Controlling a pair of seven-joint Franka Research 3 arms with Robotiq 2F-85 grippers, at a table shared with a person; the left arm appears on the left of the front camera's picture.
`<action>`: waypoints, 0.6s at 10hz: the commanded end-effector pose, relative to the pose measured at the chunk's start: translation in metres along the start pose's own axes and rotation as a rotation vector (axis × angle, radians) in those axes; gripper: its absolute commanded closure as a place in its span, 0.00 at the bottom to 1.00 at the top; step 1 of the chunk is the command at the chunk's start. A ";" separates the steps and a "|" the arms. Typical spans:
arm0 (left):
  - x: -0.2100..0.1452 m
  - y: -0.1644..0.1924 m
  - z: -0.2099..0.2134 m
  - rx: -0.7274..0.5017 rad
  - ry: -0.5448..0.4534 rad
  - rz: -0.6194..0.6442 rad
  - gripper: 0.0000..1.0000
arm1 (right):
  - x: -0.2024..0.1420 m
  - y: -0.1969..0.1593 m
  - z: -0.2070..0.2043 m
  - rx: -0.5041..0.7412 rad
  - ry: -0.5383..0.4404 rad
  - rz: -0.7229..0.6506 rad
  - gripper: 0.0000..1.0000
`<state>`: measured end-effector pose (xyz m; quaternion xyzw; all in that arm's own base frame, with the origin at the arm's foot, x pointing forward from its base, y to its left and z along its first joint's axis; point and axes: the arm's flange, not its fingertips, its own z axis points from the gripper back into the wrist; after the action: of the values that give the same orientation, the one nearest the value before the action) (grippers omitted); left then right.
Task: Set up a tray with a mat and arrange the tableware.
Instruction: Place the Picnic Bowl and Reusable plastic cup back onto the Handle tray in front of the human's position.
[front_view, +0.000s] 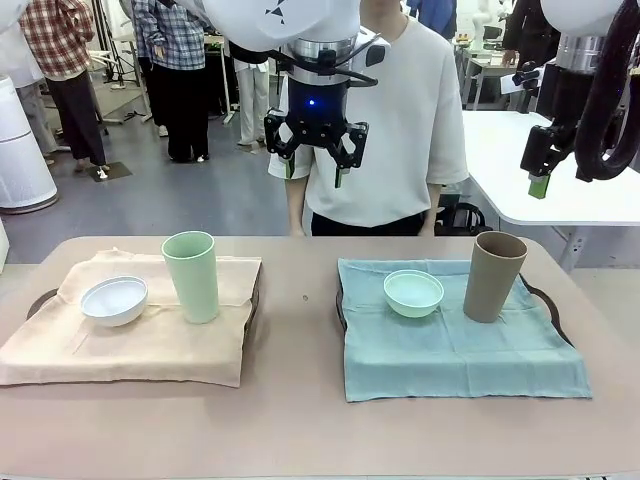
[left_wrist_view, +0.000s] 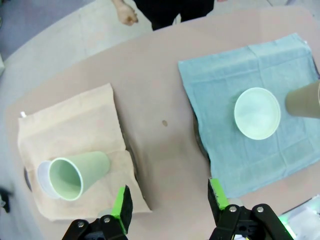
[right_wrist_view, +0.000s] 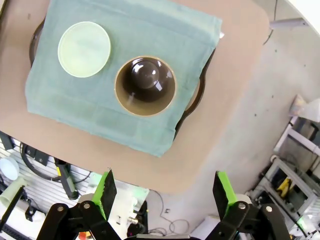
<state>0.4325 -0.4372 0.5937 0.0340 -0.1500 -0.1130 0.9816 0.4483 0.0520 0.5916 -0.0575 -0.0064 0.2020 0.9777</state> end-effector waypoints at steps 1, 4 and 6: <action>-0.007 0.034 -0.003 -0.080 0.043 0.011 0.20 | -0.011 -0.015 -0.011 0.027 0.028 -0.009 0.00; -0.030 0.137 -0.007 -0.148 0.090 0.083 0.20 | -0.027 -0.041 -0.022 0.125 0.027 -0.082 0.00; -0.055 0.206 -0.001 -0.157 0.117 0.099 0.20 | -0.046 -0.060 -0.027 0.215 0.020 -0.114 0.00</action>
<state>0.4469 -0.2558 0.6055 -0.0299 -0.0880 -0.0620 0.9937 0.4413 -0.0179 0.5728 0.0104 0.0203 0.1442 0.9893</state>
